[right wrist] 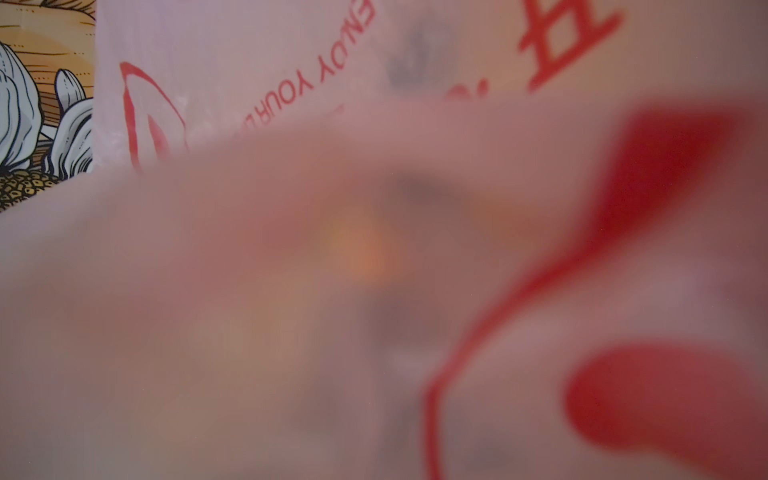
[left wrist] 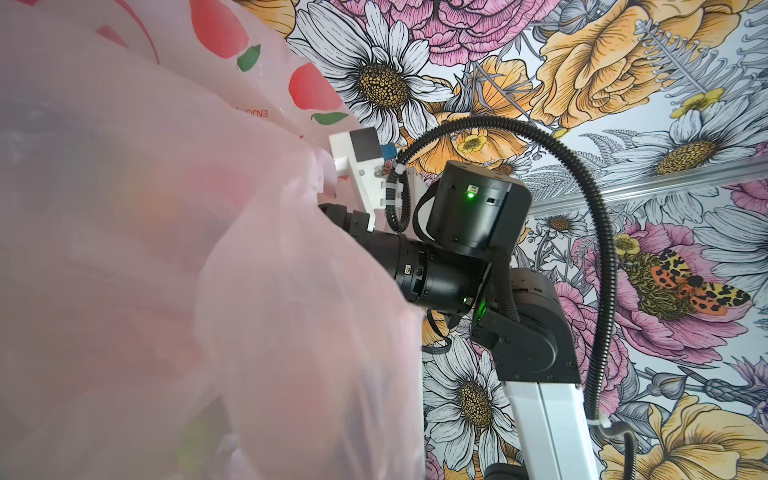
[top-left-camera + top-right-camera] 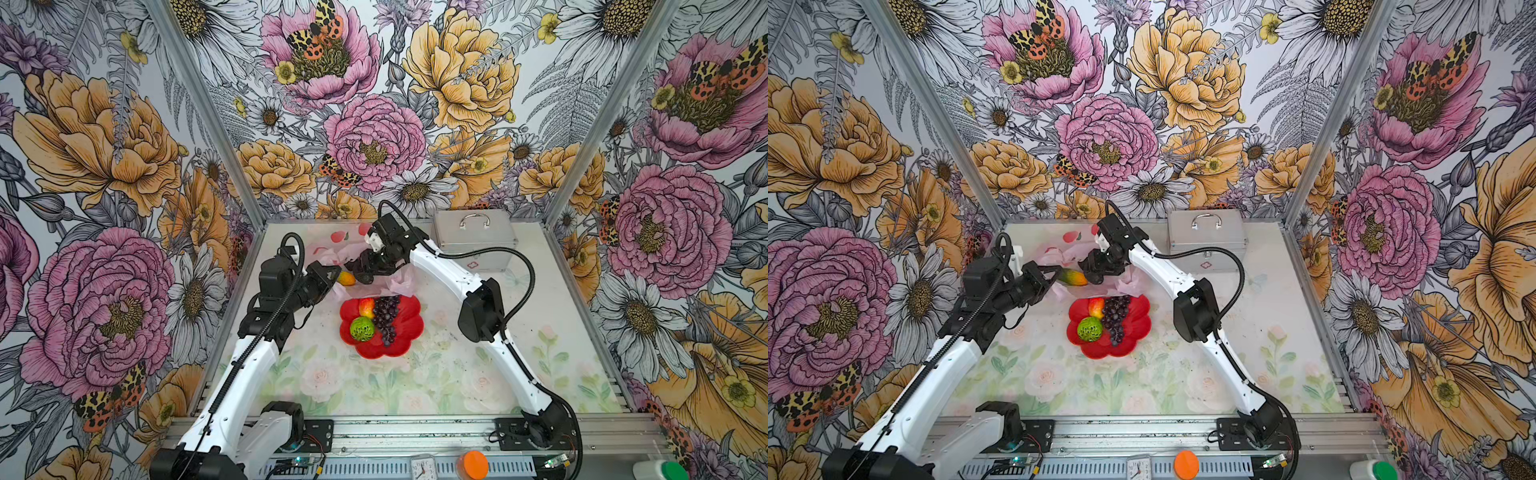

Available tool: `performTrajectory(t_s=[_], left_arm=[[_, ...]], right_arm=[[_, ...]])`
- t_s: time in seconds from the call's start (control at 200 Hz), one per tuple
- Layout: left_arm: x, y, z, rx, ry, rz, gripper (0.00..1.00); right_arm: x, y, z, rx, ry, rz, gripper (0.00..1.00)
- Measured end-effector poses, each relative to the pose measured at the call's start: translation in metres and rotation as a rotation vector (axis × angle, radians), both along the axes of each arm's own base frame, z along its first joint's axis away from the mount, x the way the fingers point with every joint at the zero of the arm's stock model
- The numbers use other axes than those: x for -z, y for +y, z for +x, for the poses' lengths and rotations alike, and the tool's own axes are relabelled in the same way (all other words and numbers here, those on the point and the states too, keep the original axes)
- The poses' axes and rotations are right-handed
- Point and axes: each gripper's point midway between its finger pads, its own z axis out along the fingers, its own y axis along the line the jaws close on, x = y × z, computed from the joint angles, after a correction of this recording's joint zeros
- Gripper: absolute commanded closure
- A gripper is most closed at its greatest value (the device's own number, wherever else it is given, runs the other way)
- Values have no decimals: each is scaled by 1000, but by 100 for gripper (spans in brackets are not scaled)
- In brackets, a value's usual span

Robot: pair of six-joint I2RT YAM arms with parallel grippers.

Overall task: Place the fruits into the plastic bag
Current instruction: 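Push the avocado into the pink bag and open the right gripper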

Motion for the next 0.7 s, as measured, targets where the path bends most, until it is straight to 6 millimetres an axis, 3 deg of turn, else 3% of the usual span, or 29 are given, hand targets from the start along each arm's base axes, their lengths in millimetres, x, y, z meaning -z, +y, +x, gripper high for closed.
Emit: performTrajectory(t_s=[0.125,0.59,0.7], left_arm=[[0,0,0,0,0,0,100],[0,0,0,0,0,0,100],[0,0,0,0,-1,0,100]], right_arm=[[0,-3,3,7,-1,0,33],[0,-3,3,6,-2,-1,33],[5,-11,8,29,-10,-31,33]])
